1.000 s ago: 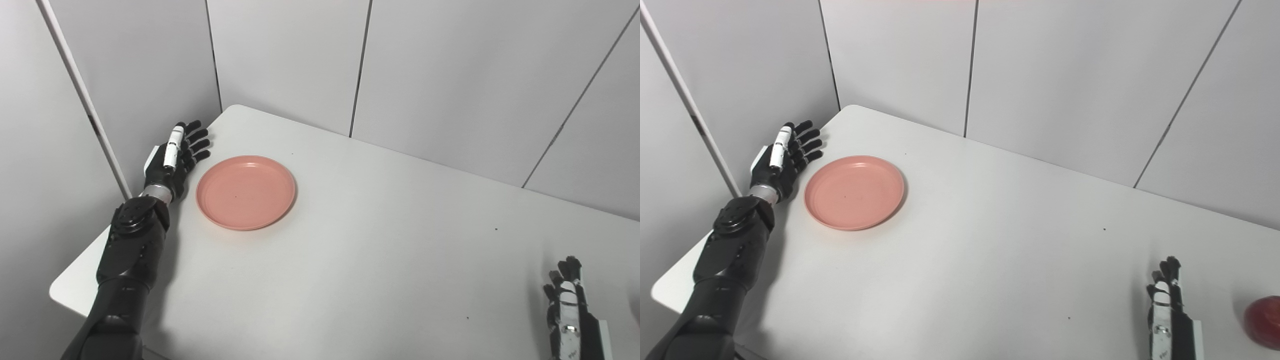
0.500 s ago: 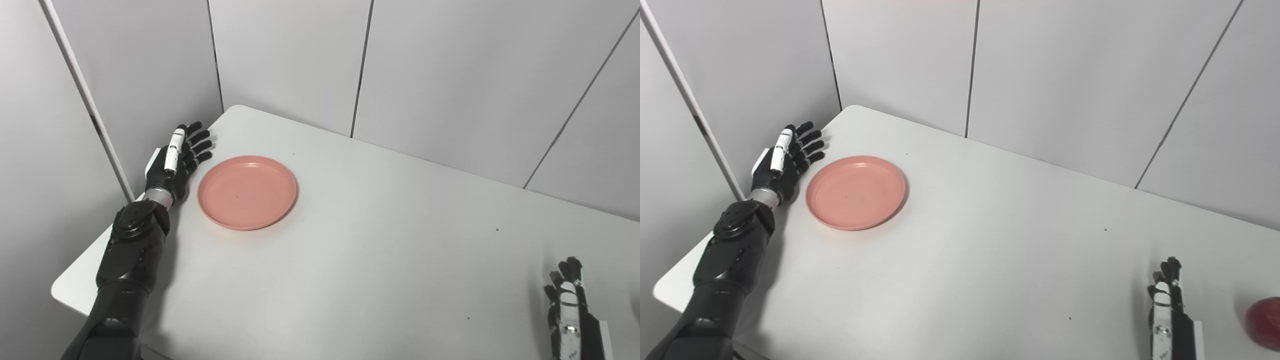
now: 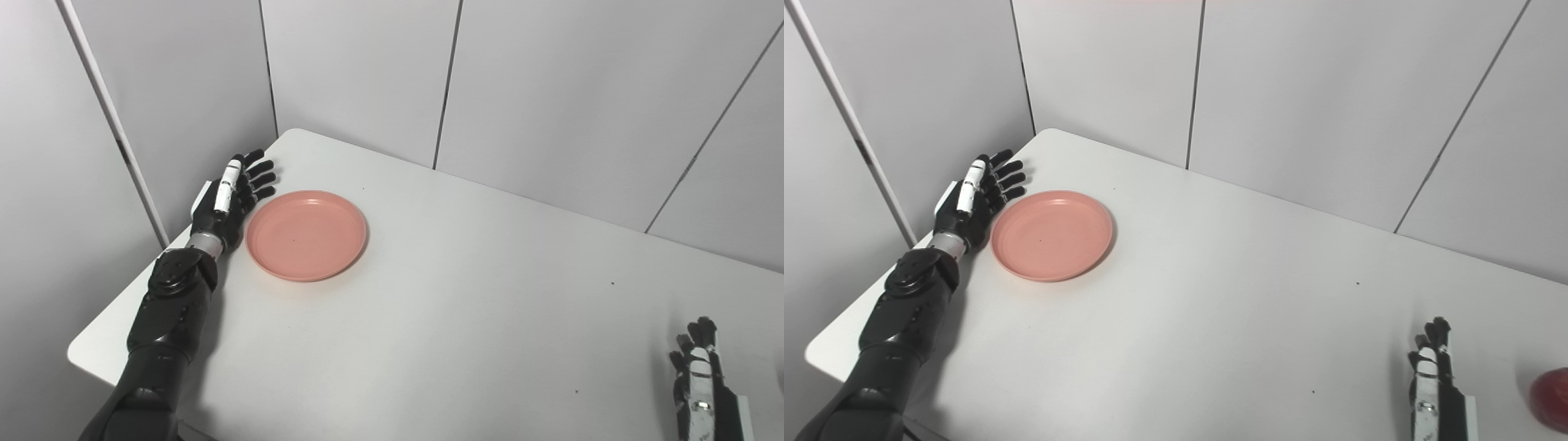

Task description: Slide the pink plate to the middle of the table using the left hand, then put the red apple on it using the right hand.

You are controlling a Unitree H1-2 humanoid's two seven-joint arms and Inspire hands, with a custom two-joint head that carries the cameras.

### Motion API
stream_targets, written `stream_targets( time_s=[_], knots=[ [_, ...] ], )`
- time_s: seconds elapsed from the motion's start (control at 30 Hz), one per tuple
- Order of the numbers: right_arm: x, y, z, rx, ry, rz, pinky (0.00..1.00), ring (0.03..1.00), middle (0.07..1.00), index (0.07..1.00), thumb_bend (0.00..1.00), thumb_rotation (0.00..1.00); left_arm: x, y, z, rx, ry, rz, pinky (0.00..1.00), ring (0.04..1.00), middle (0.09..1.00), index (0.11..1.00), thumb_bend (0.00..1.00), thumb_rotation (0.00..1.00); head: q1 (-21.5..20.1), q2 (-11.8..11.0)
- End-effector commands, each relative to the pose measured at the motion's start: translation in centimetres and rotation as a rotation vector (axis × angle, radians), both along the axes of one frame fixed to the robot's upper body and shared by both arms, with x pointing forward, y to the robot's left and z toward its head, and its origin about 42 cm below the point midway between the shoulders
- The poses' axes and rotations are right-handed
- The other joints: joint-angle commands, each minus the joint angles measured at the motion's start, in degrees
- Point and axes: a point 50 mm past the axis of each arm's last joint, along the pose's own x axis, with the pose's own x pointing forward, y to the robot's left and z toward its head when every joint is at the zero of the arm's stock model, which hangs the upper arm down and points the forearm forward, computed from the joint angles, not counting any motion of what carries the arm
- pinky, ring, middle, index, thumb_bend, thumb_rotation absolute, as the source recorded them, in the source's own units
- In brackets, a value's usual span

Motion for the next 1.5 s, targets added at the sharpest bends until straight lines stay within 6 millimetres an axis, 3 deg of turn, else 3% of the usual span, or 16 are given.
stream_targets(
  time_s=[0.0,0.53,0.7,1.47],
  knots=[
    [0.5,0.0,1.6,0.0,-0.068,-0.001,1.0,1.0,1.0,1.0,0.0,1.0,-0.1,-0.8,-0.9,-0.018,0.026,-0.027,0.82,0.838,0.846,0.832,0.32,1.0,-0.1,0.1],
    [0.4,0.2,1.6,0.007,-0.064,0.001,1.0,1.0,1.0,1.0,0.0,1.0,-0.2,-3.5,-0.6,-0.027,0.028,-0.095,0.83,0.852,0.857,0.837,0.33,0.97,-0.5,0.4],
    [0.4,0.2,1.6,-0.002,-0.068,-0.002,1.0,1.0,1.0,1.0,0.0,1.0,-0.4,-5.2,-0.7,-0.029,0.036,-0.111,0.84,0.852,0.858,0.828,0.28,0.99,-0.6,0.5],
    [0.0,0.5,1.9,0.005,-0.061,-0.013,1.0,1.0,1.0,1.0,0.0,1.0,-0.2,-10.6,-1.7,-0.083,0.091,-0.187,0.86,0.866,0.866,0.847,0.27,1.0,-1.7,1.9]
  ],
)
